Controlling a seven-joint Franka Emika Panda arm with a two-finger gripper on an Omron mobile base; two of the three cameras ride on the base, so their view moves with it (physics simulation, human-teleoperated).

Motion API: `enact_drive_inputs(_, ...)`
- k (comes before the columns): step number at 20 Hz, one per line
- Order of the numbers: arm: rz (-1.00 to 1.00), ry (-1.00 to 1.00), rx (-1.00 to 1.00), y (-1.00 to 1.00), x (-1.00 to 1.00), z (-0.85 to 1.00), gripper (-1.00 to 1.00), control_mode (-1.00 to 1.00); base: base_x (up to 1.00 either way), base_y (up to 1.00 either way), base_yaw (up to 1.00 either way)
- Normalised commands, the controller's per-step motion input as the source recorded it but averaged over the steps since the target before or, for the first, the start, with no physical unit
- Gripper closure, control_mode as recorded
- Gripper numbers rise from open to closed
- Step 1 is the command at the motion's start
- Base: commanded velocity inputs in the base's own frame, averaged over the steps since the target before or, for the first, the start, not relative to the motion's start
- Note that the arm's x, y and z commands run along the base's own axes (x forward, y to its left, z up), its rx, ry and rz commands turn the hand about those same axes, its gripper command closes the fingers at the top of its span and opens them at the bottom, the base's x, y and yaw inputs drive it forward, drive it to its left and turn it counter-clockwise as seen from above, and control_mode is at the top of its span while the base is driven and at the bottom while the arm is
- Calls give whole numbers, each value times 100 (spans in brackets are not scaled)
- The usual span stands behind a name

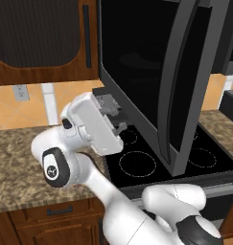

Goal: Open the microwave, place the bowl with waffle inside the microwave, then close the microwave door and turn it on.

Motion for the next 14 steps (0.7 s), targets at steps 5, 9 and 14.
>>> enact_drive_inputs(5, 0, 25, 0, -22, 0, 45, 100, -100, 0, 0, 0)
enact_drive_inputs(9, 0, 63, -1, -31, 0, 22, 100, -100, 0, 0, 0)
enact_drive_inputs(14, 11, 58, 6, -78, 0, 18, 100, -100, 0, 0, 0)
